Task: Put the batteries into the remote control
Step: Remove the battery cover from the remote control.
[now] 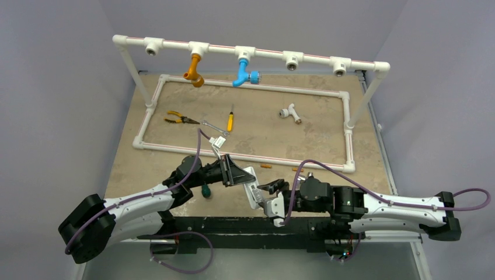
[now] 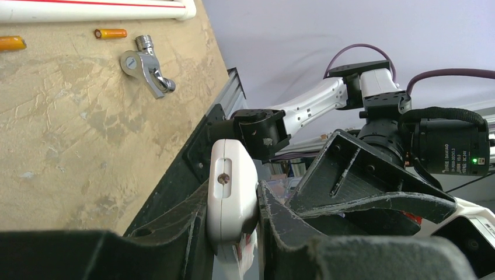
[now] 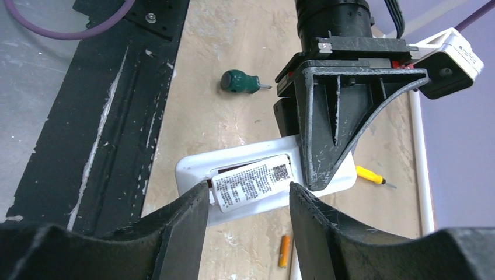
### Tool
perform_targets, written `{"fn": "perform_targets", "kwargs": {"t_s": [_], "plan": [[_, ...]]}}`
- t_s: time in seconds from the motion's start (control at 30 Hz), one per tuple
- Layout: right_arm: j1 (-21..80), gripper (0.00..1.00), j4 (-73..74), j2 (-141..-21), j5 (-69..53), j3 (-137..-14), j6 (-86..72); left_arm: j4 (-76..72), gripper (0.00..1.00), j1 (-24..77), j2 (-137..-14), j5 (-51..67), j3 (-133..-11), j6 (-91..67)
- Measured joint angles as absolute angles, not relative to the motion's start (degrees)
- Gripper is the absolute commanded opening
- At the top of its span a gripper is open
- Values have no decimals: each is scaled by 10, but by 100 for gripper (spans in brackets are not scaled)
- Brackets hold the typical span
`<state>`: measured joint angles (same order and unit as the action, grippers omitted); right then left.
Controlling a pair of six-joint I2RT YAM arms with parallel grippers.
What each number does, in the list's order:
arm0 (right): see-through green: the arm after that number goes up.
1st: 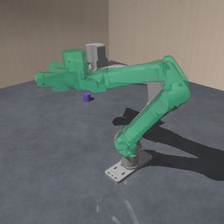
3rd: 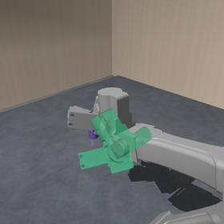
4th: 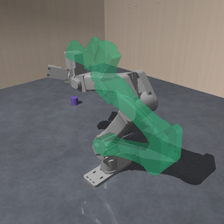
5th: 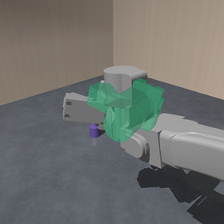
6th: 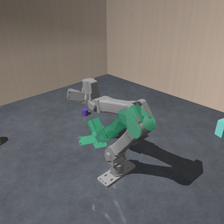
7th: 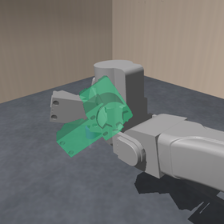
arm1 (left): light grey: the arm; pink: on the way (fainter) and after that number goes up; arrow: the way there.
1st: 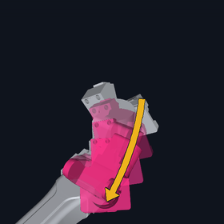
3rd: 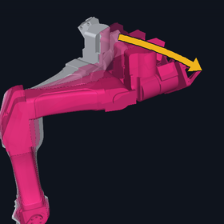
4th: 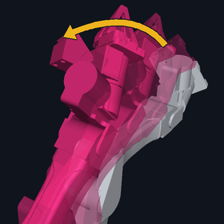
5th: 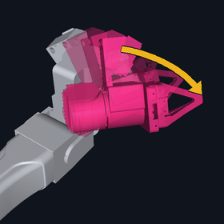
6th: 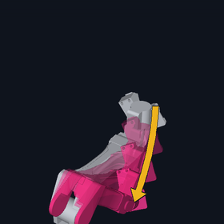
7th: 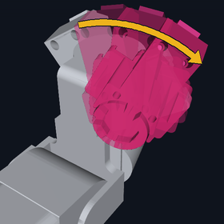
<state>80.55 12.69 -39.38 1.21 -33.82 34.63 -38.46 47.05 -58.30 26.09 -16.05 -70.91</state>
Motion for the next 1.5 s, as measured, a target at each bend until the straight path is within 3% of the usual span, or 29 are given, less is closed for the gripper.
{"fn": "perform_targets", "kwargs": {"t_s": [0.73, 0.9, 1.23, 1.5], "plan": [[805, 57, 152, -398, -29, -335, 303, -398, 0, 471, -616, 269, -161, -714], [805, 63, 114, -377, 7, -319, 268, -415, 0, 471, -639, 269, -161, -720], [805, 64, 60, -370, 111, -317, 39, -460, 0, 471, -659, 266, -154, -730], [805, 66, 169, -409, 250, -408, -209, -468, 0, 471, -659, 253, -142, -735]]}}
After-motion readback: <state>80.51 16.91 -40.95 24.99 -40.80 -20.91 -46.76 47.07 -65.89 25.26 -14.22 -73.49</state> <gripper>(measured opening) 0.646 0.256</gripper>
